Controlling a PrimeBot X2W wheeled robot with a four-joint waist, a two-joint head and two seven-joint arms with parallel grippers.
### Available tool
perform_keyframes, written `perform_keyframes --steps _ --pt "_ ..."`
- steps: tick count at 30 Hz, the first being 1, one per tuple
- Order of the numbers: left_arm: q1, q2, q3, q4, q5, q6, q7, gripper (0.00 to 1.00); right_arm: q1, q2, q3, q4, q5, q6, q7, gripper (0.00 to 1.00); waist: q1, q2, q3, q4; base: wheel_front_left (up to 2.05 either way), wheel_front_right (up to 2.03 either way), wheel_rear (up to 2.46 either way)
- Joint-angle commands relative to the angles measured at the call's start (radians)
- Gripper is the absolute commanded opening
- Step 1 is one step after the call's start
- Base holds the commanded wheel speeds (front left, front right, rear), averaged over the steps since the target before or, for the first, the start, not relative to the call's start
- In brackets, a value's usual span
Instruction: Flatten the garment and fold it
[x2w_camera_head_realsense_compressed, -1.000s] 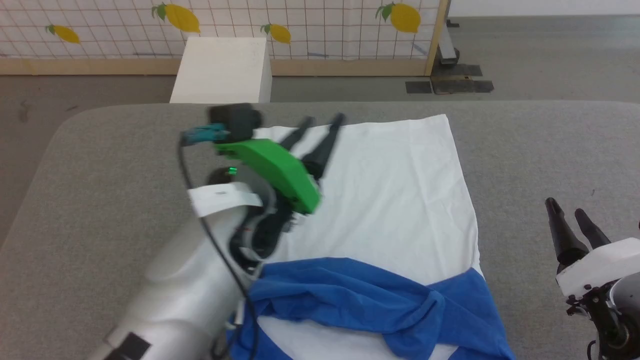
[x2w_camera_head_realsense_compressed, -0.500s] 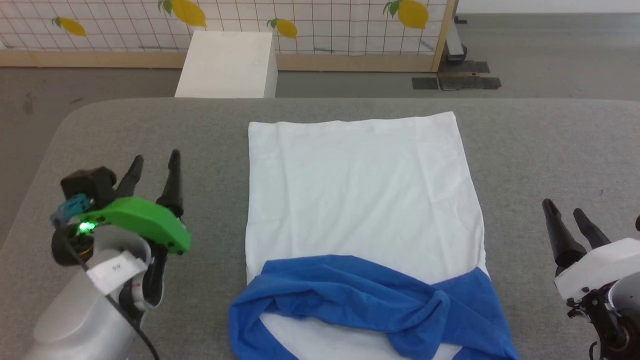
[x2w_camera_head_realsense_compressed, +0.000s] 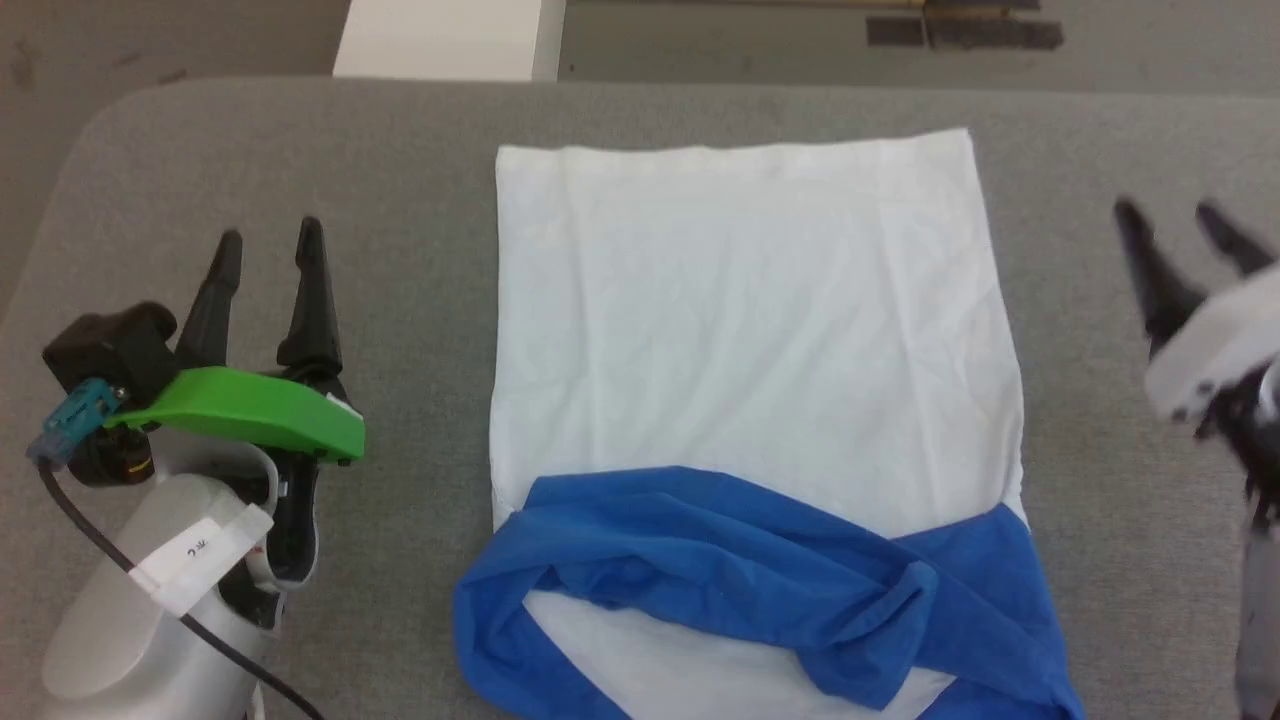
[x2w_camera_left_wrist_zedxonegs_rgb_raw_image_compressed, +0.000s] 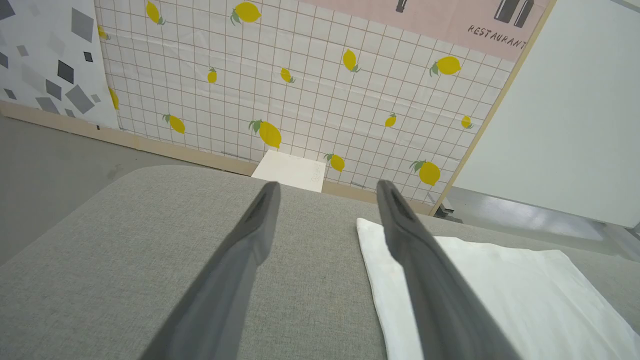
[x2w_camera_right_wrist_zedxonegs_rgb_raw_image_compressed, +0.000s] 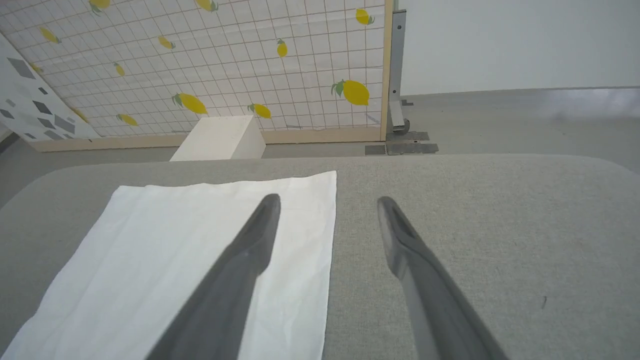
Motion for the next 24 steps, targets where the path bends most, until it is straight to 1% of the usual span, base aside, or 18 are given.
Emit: perform_keyframes --steps 1,5,8,11,17,21,24 --pt "-0.017 -0.009 0.013 -0.013 0.026 -0.008 -0.004 1.0 -0.065 -0.024 0.018 0.014 -0.013 -0.001 0.024 1.0 0.0 0.0058 0.12 0.027 0.0 0.0 0.0" --pt "-0.045 -0.034 0.047 -0.043 0.066 -0.028 -0.004 1.0 -0.259 -0.111 0.082 0.09 -0.037 -0.001 0.098 1.0 0.0 0.0058 0.209 0.053 0.0 0.0 0.0" --pt "-0.065 -0.059 0.066 -0.062 0.09 -0.046 -0.004 1.0 -0.399 -0.17 0.121 0.177 -0.069 -0.001 0.148 1.0 0.0 0.0058 0.268 0.078 0.0 0.0 0.0" --pt "-0.08 -0.082 0.08 -0.069 0.11 -0.065 -0.004 1.0 -0.517 -0.196 0.142 0.275 -0.102 -0.001 0.202 1.0 0.0 0.0058 0.315 0.101 0.0 0.0 0.0" --pt "-0.099 -0.12 0.099 -0.062 0.136 -0.096 -0.004 1.0 -0.666 -0.188 0.137 0.44 -0.157 -0.001 0.353 1.0 0.0 0.0058 0.375 0.133 0.0 0.0 0.0" --pt "-0.108 -0.142 0.115 -0.06 0.153 -0.104 -0.004 1.0 -0.709 -0.182 0.147 0.487 -0.196 -0.001 0.443 1.0 0.0 0.0058 0.404 0.142 0.0 0.0 0.0" --pt "-0.114 -0.152 0.121 -0.056 0.168 -0.115 -0.004 1.0 -0.722 -0.184 0.162 0.499 -0.211 -0.001 0.483 1.0 0.0 0.0058 0.418 0.145 0.0 0.0 0.0"
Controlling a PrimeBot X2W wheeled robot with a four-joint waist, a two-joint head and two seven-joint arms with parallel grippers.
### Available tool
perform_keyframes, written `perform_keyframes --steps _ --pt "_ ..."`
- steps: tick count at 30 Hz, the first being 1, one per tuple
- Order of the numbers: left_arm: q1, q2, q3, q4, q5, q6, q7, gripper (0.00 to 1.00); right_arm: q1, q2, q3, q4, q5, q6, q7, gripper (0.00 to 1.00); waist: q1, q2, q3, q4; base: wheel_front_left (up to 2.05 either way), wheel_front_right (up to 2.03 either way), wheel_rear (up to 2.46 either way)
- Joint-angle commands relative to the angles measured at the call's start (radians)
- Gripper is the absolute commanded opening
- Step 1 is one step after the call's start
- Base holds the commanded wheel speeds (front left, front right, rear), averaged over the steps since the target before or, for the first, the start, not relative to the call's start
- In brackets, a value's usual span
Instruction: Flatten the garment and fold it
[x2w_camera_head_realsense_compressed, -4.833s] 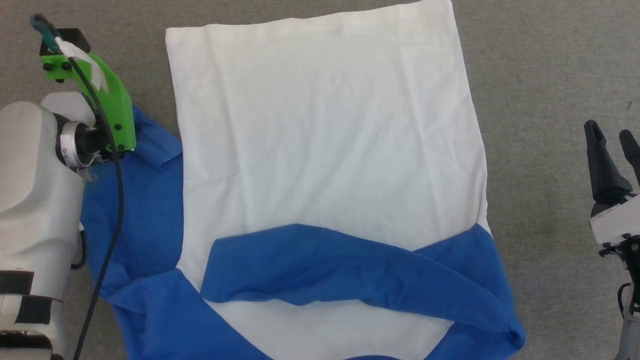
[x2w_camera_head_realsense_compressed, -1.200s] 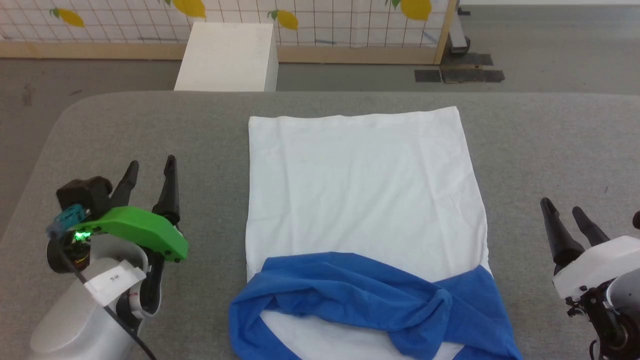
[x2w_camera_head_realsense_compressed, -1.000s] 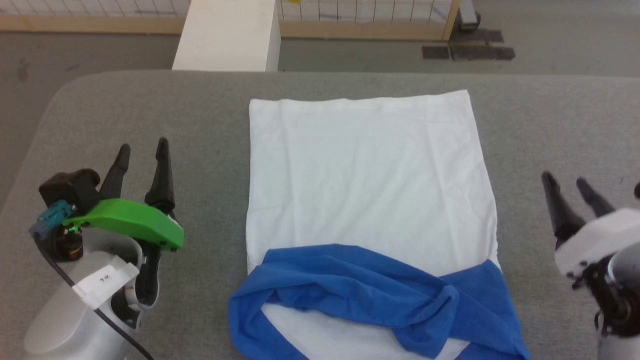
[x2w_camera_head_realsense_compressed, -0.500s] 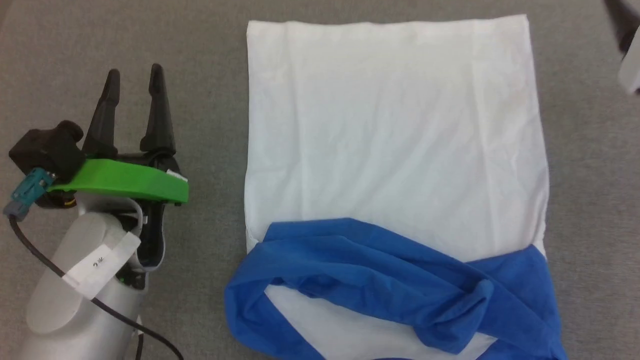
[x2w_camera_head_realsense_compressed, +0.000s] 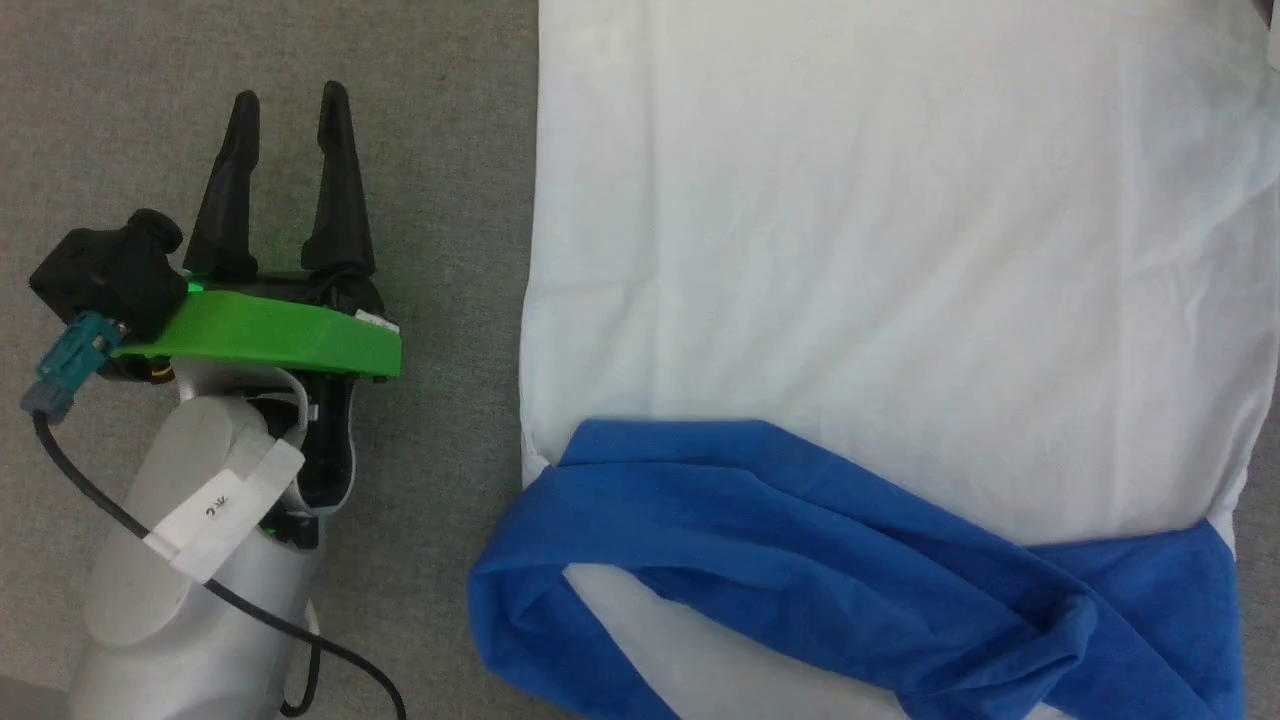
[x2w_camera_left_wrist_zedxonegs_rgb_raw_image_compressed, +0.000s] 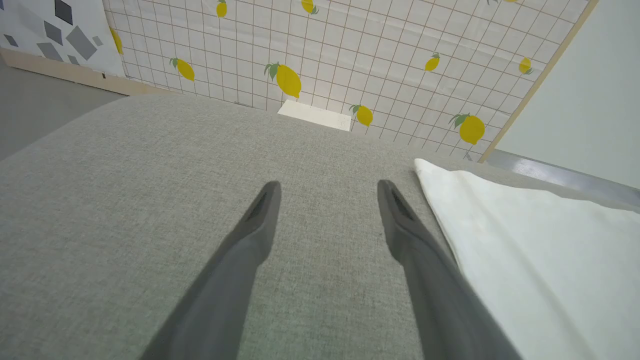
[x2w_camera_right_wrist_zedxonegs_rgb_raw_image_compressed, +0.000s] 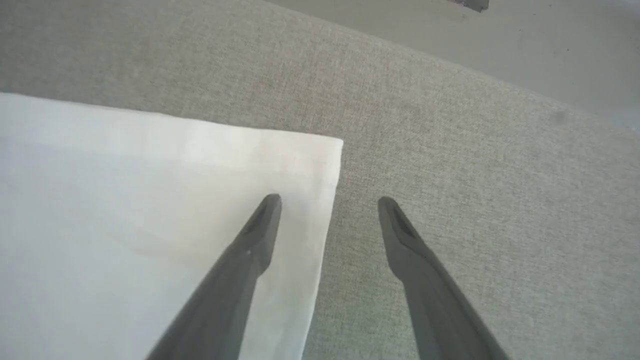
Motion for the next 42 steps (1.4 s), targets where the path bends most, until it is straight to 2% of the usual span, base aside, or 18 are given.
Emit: perform_keyframes --steps 1,11,12,13,14,18,23,27,31,36,39,42 --pt "-0.015 -0.008 0.007 0.001 0.013 -0.01 -0.004 1.0 -0.018 -0.001 0.008 0.004 -0.011 -0.002 0.015 1.0 -0.0002 0.0058 0.036 0.025 0.0 0.0 0.0" --pt "-0.021 -0.026 0.009 0.024 0.031 -0.031 -0.003 1.0 0.009 -0.034 0.063 -0.007 0.011 -0.002 0.15 1.0 -0.0002 0.0058 0.043 0.019 0.0 0.0 0.0" --pt "-0.023 -0.025 0.007 0.027 0.032 -0.033 -0.001 1.0 0.011 -0.036 0.058 -0.009 0.014 -0.002 0.163 0.95 -0.0002 0.0058 0.044 0.018 0.0 0.0 0.0" --pt "-0.027 -0.023 0.006 0.03 0.031 -0.034 0.002 1.0 0.013 -0.037 0.055 -0.017 0.018 -0.002 0.174 0.25 -0.0002 0.0058 0.044 0.018 0.0 0.0 0.0" --pt "-0.031 -0.021 0.007 0.031 0.03 -0.035 0.003 1.0 0.013 -0.039 0.054 -0.026 0.02 -0.002 0.176 0.0 -0.0002 0.0058 0.045 0.017 0.0 0.0 0.0" --pt "-0.047 -0.018 0.015 0.029 0.007 -0.042 0.022 1.0 0.004 -0.045 0.036 -0.066 0.01 -0.002 0.15 0.0 -0.0002 0.0058 0.044 0.01 0.0 0.0 0.0" --pt "-0.12 -0.008 0.028 0.026 -0.057 -0.062 0.112 1.0 -0.011 -0.028 0.025 -0.091 0.004 -0.002 0.098 0.0 -0.0002 0.0058 0.032 -0.001 0.0 0.0 0.0" --pt "-0.238 0.027 0.01 0.045 -0.109 -0.074 0.291 1.0 -0.023 -0.013 0.044 -0.1 0.015 -0.002 0.073 0.0 -0.0002 0.0058 0.024 -0.019 0.0 0.0 0.0" --pt "-0.383 0.063 -0.015 0.093 -0.153 -0.056 0.515 1.0 -0.032 0.001 0.082 -0.105 0.036 -0.002 0.057 0.0 -0.0002 0.0058 0.029 -0.049 0.0 0.0 0.0" --pt "-0.549 0.096 -0.083 0.187 -0.179 -0.053 0.782 1.0 -0.04 0.01 0.127 -0.113 0.063 -0.002 0.044 0.0 -0.0002 0.0058 0.052 -0.084 0.0 0.0 0.0" --pt "-0.637 0.104 -0.132 0.258 -0.172 -0.043 0.918 1.0 -0.042 0.011 0.148 -0.115 0.079 -0.002 0.034 0.0 -0.0002 0.0058 0.072 -0.108 0.0 0.0 0.0" --pt "-0.684 0.094 -0.151 0.294 -0.172 -0.028 0.982 1.0 -0.044 0.006 0.162 -0.113 0.087 -0.002 0.032 0.0 -0.0002 0.0058 0.084 -0.121 0.0 0.0 0.0"
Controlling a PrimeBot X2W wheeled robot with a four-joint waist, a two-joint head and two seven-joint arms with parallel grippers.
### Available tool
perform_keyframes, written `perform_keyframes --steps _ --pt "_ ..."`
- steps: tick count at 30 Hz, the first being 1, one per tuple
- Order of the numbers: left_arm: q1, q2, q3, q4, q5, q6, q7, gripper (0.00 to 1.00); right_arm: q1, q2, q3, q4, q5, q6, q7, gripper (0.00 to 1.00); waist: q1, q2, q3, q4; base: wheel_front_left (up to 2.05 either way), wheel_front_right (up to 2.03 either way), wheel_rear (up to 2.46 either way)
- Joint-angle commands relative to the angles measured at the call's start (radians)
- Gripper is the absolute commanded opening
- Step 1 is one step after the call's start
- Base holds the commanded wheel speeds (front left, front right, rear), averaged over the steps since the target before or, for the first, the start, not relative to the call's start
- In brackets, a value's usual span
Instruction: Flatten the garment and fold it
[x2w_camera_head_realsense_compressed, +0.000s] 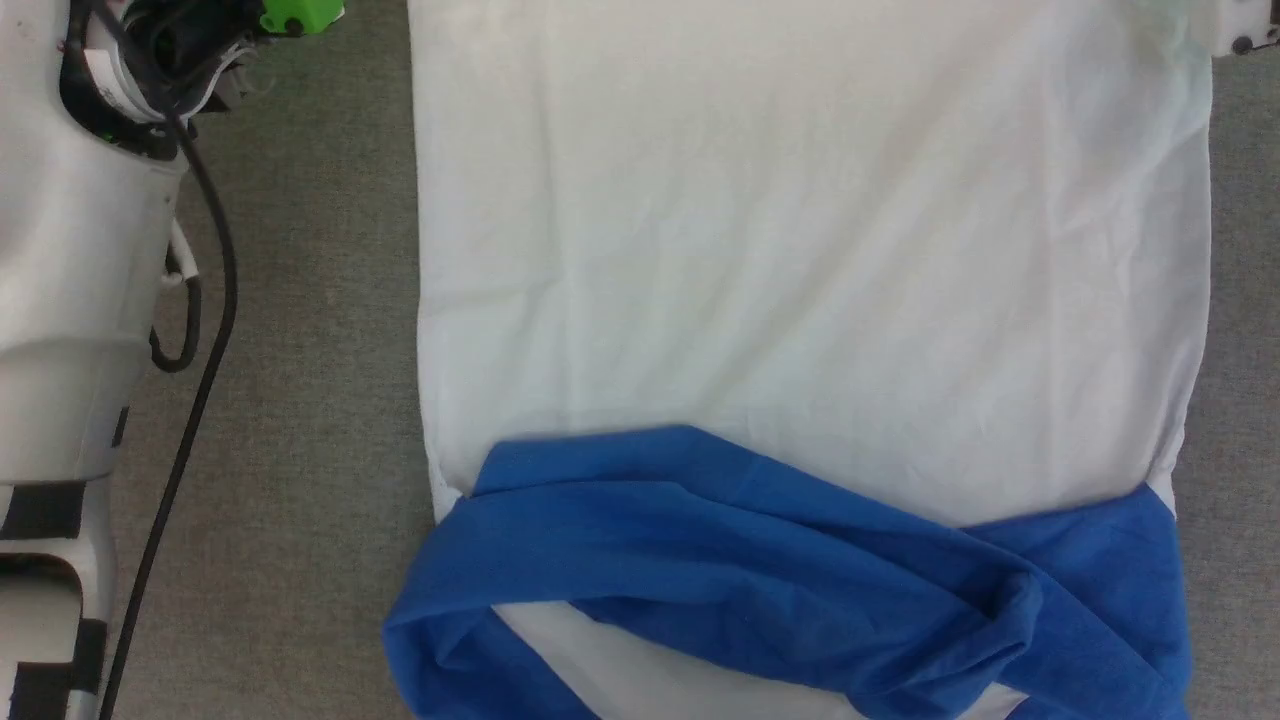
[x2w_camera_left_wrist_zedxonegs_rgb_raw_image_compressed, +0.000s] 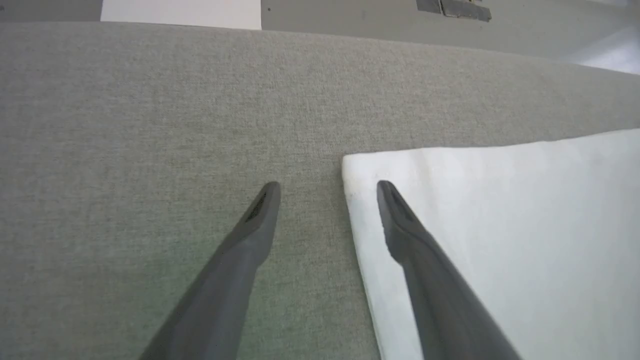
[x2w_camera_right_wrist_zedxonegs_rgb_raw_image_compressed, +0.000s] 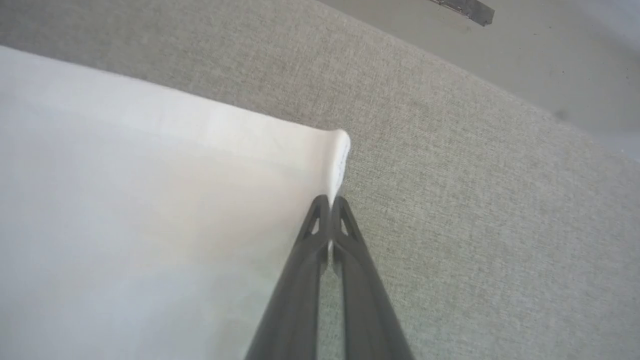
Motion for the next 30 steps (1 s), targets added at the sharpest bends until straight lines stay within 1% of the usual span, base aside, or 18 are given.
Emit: perform_keyframes --steps 1,7,12,13,14,15,16,20,24,28,30 --pt "-0.033 -0.003 -0.011 0.013 0.009 0.01 0.022 1.0 -0.01 -0.003 0.008 0.0 0.01 -0.002 -0.008 0.0 -0.0001 0.0058 0.019 -0.019 0.0 0.0 0.0" --pt "-0.084 -0.01 -0.074 0.065 0.049 0.03 0.109 1.0 -0.015 -0.008 0.019 0.01 0.019 -0.002 -0.018 0.0 -0.0001 0.0058 0.035 -0.031 0.0 0.0 0.0" --pt "-0.092 -0.002 -0.119 0.095 0.086 0.028 0.137 1.0 -0.023 -0.005 0.028 0.019 0.024 -0.002 -0.027 0.0 -0.0001 0.0058 0.047 -0.039 0.0 0.0 0.0" --pt "-0.087 -0.003 -0.13 0.103 0.086 0.025 0.15 0.91 -0.024 -0.005 0.029 0.021 0.025 -0.002 -0.029 0.0 -0.0001 0.0058 0.049 -0.039 0.0 0.0 0.0" --pt "-0.084 -0.007 -0.132 0.104 0.082 0.02 0.153 0.49 -0.025 -0.005 0.029 0.023 0.026 -0.002 -0.03 0.0 -0.0001 0.0058 0.05 -0.039 0.0 0.0 0.0" --pt "-0.082 -0.011 -0.128 0.102 0.077 0.015 0.142 0.1 -0.027 -0.006 0.029 0.026 0.028 -0.002 -0.032 0.0 -0.0001 0.0058 0.053 -0.04 0.0 0.0 0.0" --pt "-0.078 -0.012 -0.129 0.106 0.072 0.012 0.144 0.0 -0.028 -0.008 0.029 0.028 0.029 -0.002 -0.033 0.0 -0.0001 0.0058 0.054 -0.04 0.0 0.0 0.0" --pt "-0.074 -0.018 -0.109 0.105 0.047 -0.009 0.109 0.0 -0.029 -0.012 0.029 0.041 0.03 -0.002 -0.043 0.0 -0.0001 0.0058 0.052 -0.04 0.0 0.0 0.0" --pt "-0.074 -0.025 -0.067 0.097 0.017 -0.028 0.041 0.0 -0.02 -0.016 0.028 0.057 0.032 -0.002 -0.067 0.0 -0.0001 0.0058 0.028 -0.034 0.0 0.0 0.0" --pt "-0.061 -0.028 -0.034 0.099 -0.011 -0.043 -0.01 0.0 -0.004 -0.016 0.023 0.062 0.045 -0.002 -0.125 0.0 -0.0001 0.0058 -0.019 -0.025 0.0 0.0 0.0" --pt "-0.046 -0.028 -0.016 0.094 -0.028 -0.063 -0.047 0.0 0.012 -0.017 0.017 0.07 0.054 -0.002 -0.164 0.0 -0.0001 0.0058 -0.058 -0.019 0.0 0.0 0.0"
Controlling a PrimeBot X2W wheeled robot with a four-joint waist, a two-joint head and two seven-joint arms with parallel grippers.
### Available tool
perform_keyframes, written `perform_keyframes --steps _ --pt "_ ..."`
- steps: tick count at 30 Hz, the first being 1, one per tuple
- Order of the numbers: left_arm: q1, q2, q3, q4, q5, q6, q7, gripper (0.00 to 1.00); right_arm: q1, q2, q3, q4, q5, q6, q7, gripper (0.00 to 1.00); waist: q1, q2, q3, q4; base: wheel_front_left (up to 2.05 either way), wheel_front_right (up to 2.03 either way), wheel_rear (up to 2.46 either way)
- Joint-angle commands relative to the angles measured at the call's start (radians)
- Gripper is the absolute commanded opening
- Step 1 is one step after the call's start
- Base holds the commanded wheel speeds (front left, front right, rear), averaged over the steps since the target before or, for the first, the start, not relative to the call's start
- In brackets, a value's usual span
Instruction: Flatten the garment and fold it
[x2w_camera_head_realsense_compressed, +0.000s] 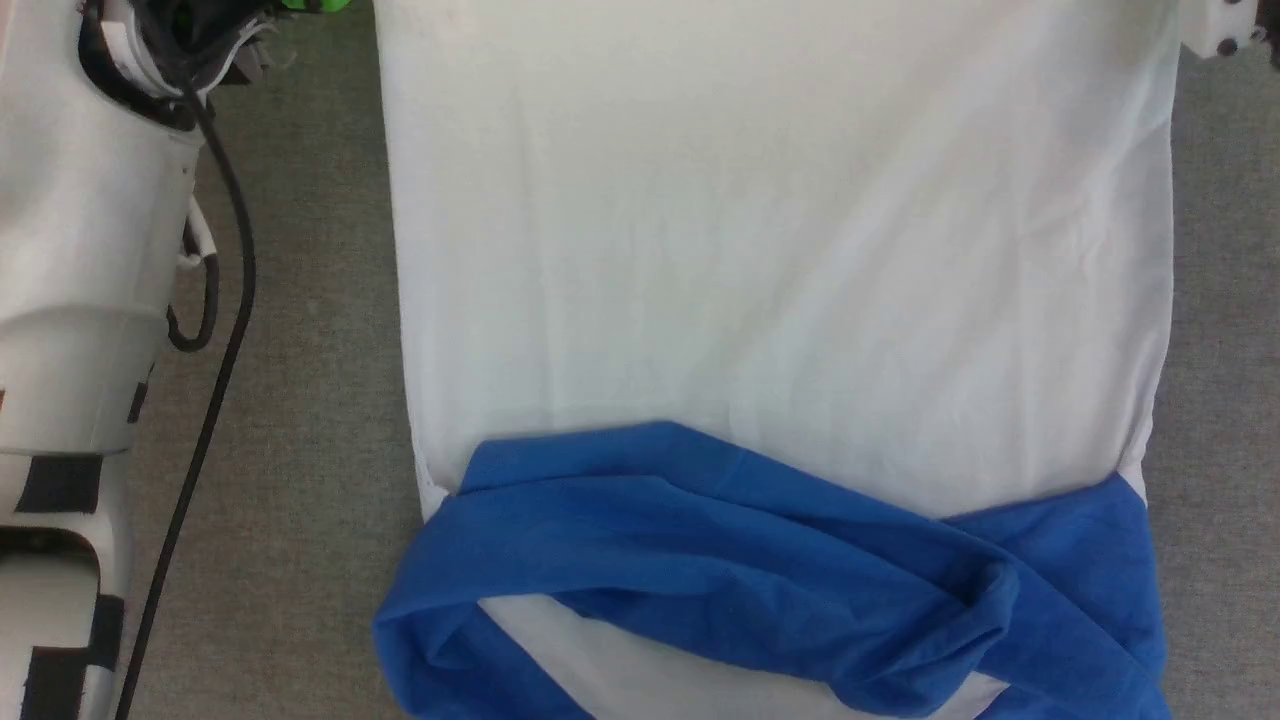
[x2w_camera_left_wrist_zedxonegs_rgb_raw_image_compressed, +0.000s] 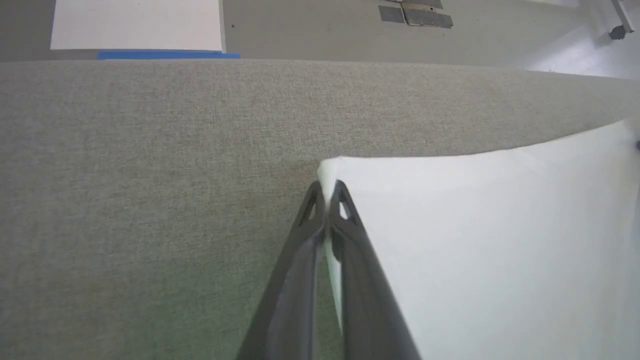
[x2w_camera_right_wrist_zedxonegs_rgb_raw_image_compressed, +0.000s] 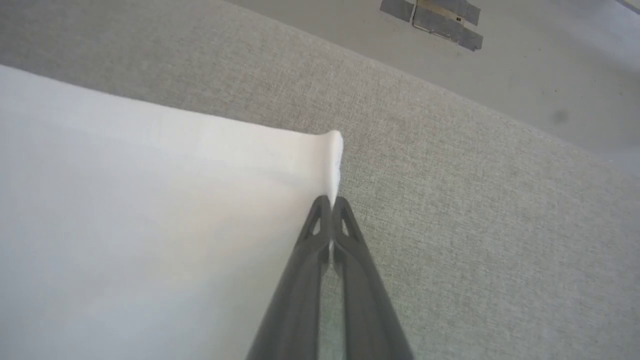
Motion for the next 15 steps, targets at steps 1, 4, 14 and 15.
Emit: perform_keyframes --steps 1,4,14,15 --pt "0.021 0.002 0.015 -0.003 -0.017 -0.015 -0.02 0.0 0.02 -0.006 -0.007 0.008 0.01 -0.002 -0.024 0.0 0.0 0.0058 -0.063 0.013 0.0 0.0 0.0" --pt "0.065 -0.004 0.036 -0.004 -0.051 -0.048 -0.063 0.0 0.061 -0.006 -0.016 0.022 0.035 -0.002 -0.079 0.0 0.0 0.0058 -0.139 0.023 0.0 0.0 0.0" --pt "0.296 -0.013 0.043 -0.072 -0.136 -0.121 -0.161 0.0 0.29 -0.025 -0.054 -0.02 0.175 -0.002 -0.192 0.0 0.0 0.0058 -0.404 0.049 0.0 0.0 0.0" --pt "0.323 -0.012 0.043 -0.083 -0.144 -0.123 -0.166 0.0 0.318 -0.03 -0.054 -0.03 0.183 -0.002 -0.194 0.0 0.0 0.0058 -0.426 0.05 0.0 0.0 0.0"
